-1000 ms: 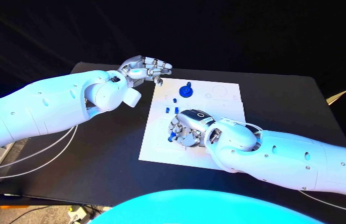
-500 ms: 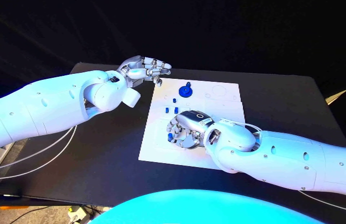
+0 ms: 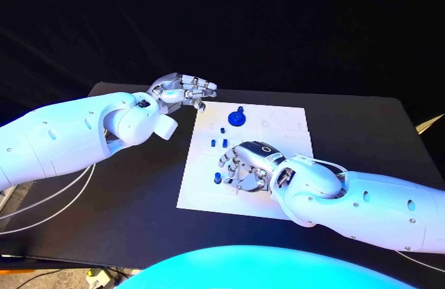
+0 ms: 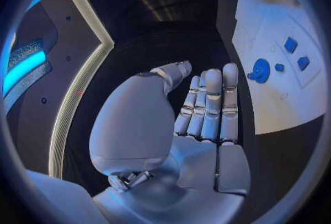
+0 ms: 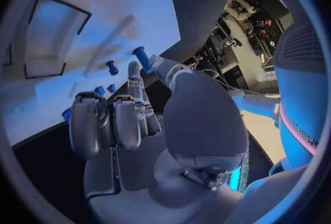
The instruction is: Assemble the parts on the task board
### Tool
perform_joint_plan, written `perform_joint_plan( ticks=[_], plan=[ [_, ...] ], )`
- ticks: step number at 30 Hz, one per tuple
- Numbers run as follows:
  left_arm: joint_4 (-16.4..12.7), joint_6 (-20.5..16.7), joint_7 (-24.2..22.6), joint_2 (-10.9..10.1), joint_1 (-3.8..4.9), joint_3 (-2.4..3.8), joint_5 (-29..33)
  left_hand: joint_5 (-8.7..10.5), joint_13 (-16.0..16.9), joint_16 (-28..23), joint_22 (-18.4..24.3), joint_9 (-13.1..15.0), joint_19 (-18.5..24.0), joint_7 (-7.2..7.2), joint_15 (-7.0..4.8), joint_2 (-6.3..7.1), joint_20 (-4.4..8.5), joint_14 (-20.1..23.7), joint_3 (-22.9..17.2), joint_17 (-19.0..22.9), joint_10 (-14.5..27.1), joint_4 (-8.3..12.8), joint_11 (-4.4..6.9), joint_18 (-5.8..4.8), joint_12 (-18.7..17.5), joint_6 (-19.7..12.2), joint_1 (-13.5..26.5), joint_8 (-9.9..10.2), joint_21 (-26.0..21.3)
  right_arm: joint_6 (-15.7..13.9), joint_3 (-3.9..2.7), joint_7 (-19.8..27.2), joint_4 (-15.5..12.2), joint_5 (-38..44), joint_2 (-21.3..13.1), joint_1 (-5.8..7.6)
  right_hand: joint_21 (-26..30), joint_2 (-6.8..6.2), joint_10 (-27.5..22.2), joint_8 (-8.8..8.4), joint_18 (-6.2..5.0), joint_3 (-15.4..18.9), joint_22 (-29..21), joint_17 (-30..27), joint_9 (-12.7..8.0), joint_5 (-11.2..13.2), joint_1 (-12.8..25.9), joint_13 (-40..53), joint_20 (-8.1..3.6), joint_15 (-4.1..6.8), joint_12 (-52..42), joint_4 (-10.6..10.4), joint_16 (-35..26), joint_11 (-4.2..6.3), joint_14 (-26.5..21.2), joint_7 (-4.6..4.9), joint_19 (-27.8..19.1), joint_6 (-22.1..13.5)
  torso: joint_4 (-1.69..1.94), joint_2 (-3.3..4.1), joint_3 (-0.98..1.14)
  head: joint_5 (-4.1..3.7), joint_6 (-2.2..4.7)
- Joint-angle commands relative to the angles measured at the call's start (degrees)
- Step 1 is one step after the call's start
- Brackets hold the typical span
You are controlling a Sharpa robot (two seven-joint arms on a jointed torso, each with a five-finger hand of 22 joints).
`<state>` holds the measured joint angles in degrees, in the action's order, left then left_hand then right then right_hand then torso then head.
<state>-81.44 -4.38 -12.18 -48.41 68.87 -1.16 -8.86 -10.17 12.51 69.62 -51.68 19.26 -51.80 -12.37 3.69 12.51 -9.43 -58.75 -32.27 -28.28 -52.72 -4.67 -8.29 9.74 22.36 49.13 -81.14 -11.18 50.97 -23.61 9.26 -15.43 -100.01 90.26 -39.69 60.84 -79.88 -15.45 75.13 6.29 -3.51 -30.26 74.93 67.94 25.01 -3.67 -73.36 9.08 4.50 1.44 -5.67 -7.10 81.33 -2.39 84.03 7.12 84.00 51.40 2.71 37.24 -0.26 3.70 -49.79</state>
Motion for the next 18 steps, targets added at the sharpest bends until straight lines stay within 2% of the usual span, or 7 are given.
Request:
perform_joint_plan(
  ticks=[1, 9, 11, 13, 15, 16, 18],
  plan=[
    [-0.2, 0.73, -0.36, -0.12, 0.02, 0.03, 0.34, 0.11, -0.03, -0.09, 0.08, -0.02, -0.1, 0.16, 0.42, -0.35, -0.11, 0.07, -0.01, 0.06, 0.34, -0.21, -0.13, 0.81, 0.25, -0.36, -0.03, 0.11, -0.21, -7.17, -0.39, 5.34, -1.93, -7.75, -2.78, 0.88, -0.34, 0.15, 1.39, -0.03, 1.23, 0.7, 8.83, 0.16, -0.01, 0.09, -0.83, 0.84, -0.58, 0.63, -0.86, -0.03, 0.27, 0.2, 2.09, 0.12, 2.39, 0.19, -0.08, -0.08, -0.07, -0.82, 0.66],
    [-0.18, 0.19, -1.29, -0.45, -0.01, -0.1, 0.79, 0.12, -0.04, -0.09, 0.09, -0.02, -0.1, 0.16, 0.43, -0.3, -0.12, 0.08, 0.03, 0.06, 0.4, -0.23, -0.14, 0.81, 0.25, -0.41, 0.01, 0.13, -0.23, -5.15, -0.82, 10.03, -5.13, -28.66, -12.5, 5.52, -2.14, 0.18, 6.51, 3.74, 1.63, 5.33, 10.16, 1.48, 1.47, 0.04, -0.49, 11.81, -0.94, 1.04, -11.96, 0.17, 1.1, 0.68, 2.41, -0.36, 3.08, 4.49, -0.37, -0.32, -0.09, -3.05, 2.22],
    [-0.18, 0.05, -1.67, -0.45, -0.03, -0.15, 0.98, 0.14, -0.04, -0.09, 0.1, -0.02, -0.09, 0.16, 0.44, -0.26, -0.13, 0.09, 0.06, 0.07, 0.42, -0.26, -0.14, 0.8, 0.26, -0.43, 0.06, 0.13, -0.24, -3.89, -0.83, 9.86, -5.56, -31.57, -14.86, 6.41, -3.46, 2.11, 2.75, 7.75, 1.96, 9.17, 11.15, 2.7, 3.72, 0.09, 0.42, 42.2, -1.09, 1.36, -41.34, -1.19, 1.84, 0.88, 2.71, -0.65, 3.58, 3.17, -0.55, -0.46, -0.09, -3.94, 2.61],
    [-0.24, -0.1, -2.06, -0.42, -0.07, -0.22, 1.18, 0.15, -0.04, -0.1, 0.11, -0.02, -0.08, 0.17, 0.45, -0.22, -0.14, 0.11, 0.11, 0.07, 0.43, -0.3, -0.15, 0.8, 0.29, -0.43, 0.12, 0.12, -0.27, -2.31, -0.81, 8.96, -5.98, -33.37, -17.36, 7.04, -4.76, 2.62, 5.37, 10.19, 2.27, 10.87, 11.99, 5.84, 5.31, -0.07, 0.67, 58.22, -1.01, 1.67, -58.55, -2.07, 3.24, 1.02, 3.29, -0.87, 4.07, 2.51, -0.63, -0.55, -0.06, -4.97, 2.85],
    [-0.35, -0.19, -2.34, -0.42, -0.1, -0.31, 1.31, 0.15, -0.04, -0.1, 0.11, -0.02, -0.08, 0.17, 0.45, -0.22, -0.14, 0.11, 0.11, 0.07, 0.43, -0.3, -0.15, 0.8, 0.29, -0.43, 0.12, 0.12, -0.27, -0.9, -0.7, 7.65, -6.24, -34.05, -19.39, 7.38, -5.65, 3.25, 8.36, 11.98, 2.45, 12.78, 12.55, 9.22, 6.47, 0.04, 2.43, 67.67, -1.19, 1.22, -69.08, -4.0, 4.55, 1.05, 3.83, -1.09, 4.39, 2.37, -0.69, -0.65, -0.03, -5.59, 3.18],
    [-0.42, -0.24, -2.47, -0.43, -0.12, -0.37, 1.37, 0.15, -0.03, -0.11, 0.12, -0.01, -0.06, 0.18, 0.46, -0.22, -0.15, 0.14, 0.13, 0.07, 0.42, -0.35, -0.15, 0.79, 0.31, -0.43, 0.18, 0.12, -0.29, -0.15, -0.6, 6.79, -6.36, -33.95, -20.42, 7.52, -6.83, 3.62, 10.14, 13.62, 2.71, 13.93, 13.25, 11.91, 7.64, -4.67, 2.76, 72.79, -1.32, 1.2, -74.76, -5.4, 5.57, 1.16, 4.24, -1.3, 4.81, 2.05, -0.76, -0.68, -0.01, -6.03, 3.34],
    [-0.52, -0.3, -2.64, -0.42, -0.16, -0.45, 1.49, 0.16, -0.03, -0.13, 0.13, -0.01, -0.04, 0.19, 0.47, -0.19, -0.16, 0.17, 0.19, 0.08, 0.43, -0.42, -0.14, 0.79, 0.35, -0.43, 0.27, 0.11, -0.32, 0.88, -0.41, 5.39, -6.57, -33.01, -22.02, 7.66, -7.49, 3.72, 11.0, 14.62, 2.88, 15.41, 13.64, 13.25, 8.34, -4.68, 3.04, 74.92, -1.23, 1.33, -77.11, -6.61, 6.07, 1.13, 4.43, -1.34, 5.05, 1.66, -0.88, -0.75, 0.03, -6.72, 3.46]
  ],
)
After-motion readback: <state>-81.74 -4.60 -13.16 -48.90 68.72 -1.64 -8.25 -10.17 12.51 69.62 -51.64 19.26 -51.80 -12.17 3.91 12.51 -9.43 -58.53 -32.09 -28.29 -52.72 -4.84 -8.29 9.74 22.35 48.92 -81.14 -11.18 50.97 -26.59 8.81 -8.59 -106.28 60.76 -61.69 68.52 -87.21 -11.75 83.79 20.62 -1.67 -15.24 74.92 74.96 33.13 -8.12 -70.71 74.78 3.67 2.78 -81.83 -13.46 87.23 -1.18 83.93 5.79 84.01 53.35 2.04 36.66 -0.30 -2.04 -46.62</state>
